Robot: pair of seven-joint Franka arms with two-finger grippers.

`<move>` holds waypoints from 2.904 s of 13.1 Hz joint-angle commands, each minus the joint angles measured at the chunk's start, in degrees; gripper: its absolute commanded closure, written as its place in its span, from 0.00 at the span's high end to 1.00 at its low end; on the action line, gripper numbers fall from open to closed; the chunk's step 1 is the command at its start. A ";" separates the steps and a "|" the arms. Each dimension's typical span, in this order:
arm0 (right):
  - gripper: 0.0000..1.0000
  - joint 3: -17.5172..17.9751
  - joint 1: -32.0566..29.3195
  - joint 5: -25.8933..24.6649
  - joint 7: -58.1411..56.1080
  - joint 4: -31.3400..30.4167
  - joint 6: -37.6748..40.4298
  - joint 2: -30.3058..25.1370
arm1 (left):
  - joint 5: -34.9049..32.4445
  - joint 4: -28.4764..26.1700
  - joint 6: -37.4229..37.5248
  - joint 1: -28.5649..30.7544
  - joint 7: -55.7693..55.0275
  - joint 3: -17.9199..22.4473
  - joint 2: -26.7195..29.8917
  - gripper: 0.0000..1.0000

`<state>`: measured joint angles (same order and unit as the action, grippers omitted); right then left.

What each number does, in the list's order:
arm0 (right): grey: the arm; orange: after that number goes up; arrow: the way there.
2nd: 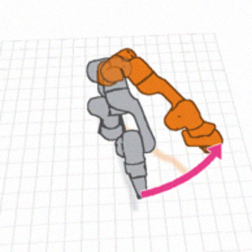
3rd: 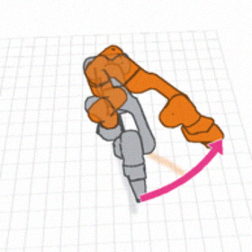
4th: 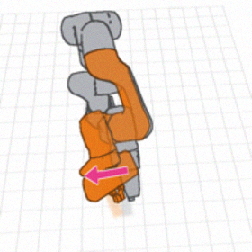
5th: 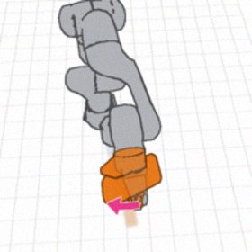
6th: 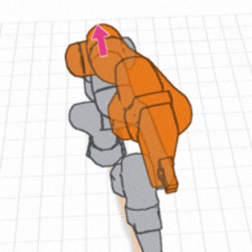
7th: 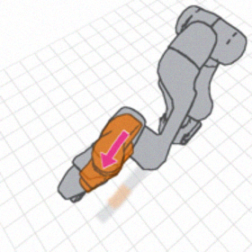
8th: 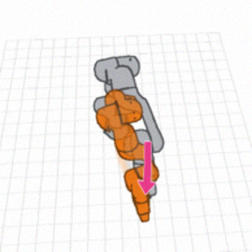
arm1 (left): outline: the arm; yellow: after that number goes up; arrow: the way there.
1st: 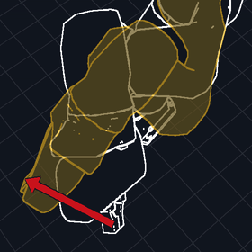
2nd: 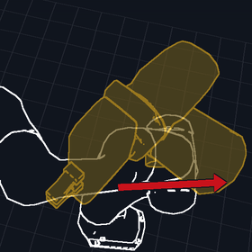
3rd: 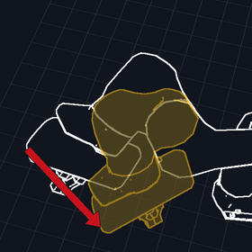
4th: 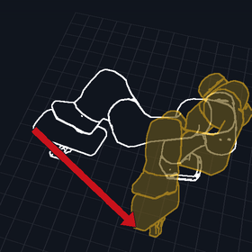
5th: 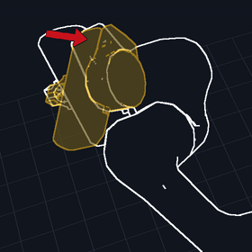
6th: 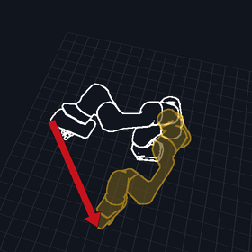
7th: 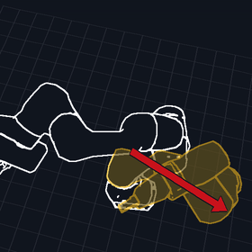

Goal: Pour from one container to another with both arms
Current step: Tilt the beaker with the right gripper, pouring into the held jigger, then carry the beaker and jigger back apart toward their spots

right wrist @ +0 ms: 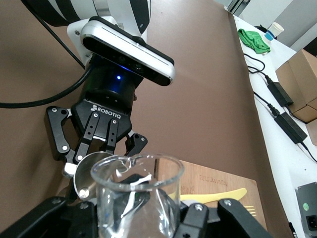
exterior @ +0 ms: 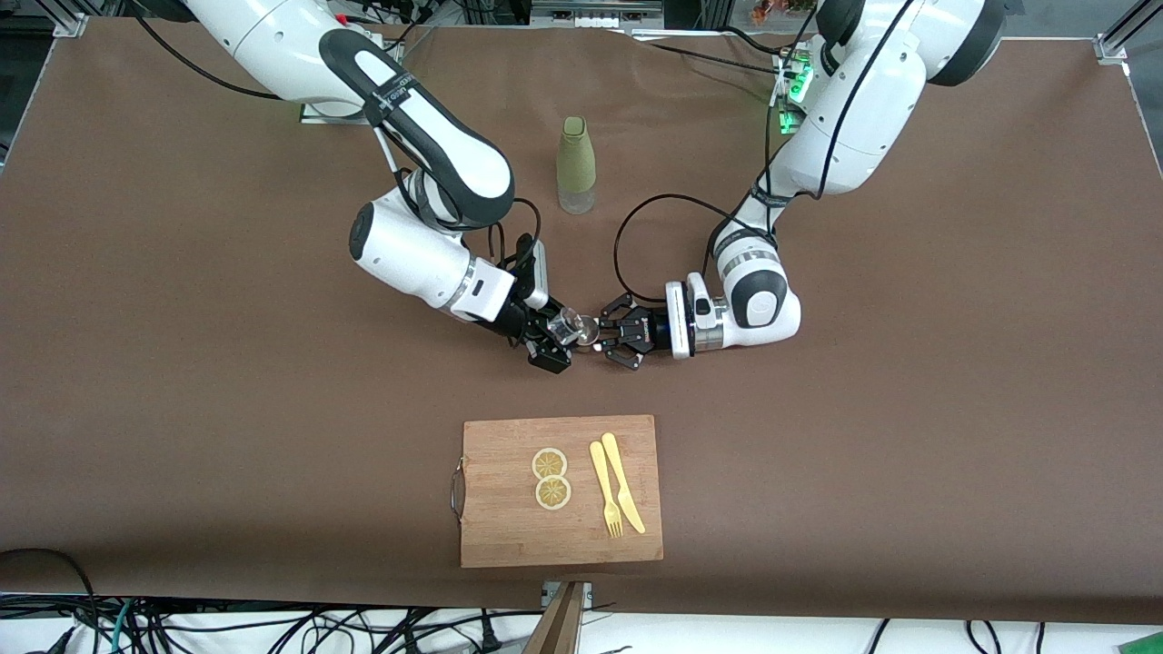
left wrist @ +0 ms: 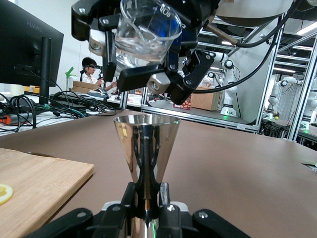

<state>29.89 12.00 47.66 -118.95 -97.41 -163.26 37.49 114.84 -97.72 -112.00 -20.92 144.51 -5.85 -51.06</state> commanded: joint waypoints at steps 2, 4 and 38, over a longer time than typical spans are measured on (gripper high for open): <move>0.01 -0.62 0.66 -2.31 1.01 -1.20 -1.27 -0.49 | 2.59 0.86 -1.64 -0.70 2.62 -0.13 0.08 0.00; 0.01 -0.97 1.09 -2.40 1.01 -1.20 -1.27 -0.49 | 2.67 0.86 -1.64 -0.70 2.62 -0.13 -0.01 0.00; 0.05 -2.38 -14.97 11.40 7.96 0.12 31.91 -5.58 | -10.57 -6.41 -0.15 7.10 3.24 0.22 5.96 0.00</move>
<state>27.07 0.69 57.71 -109.66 -96.93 -137.28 32.94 108.41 -98.32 -112.19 -17.43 144.73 -4.90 -50.11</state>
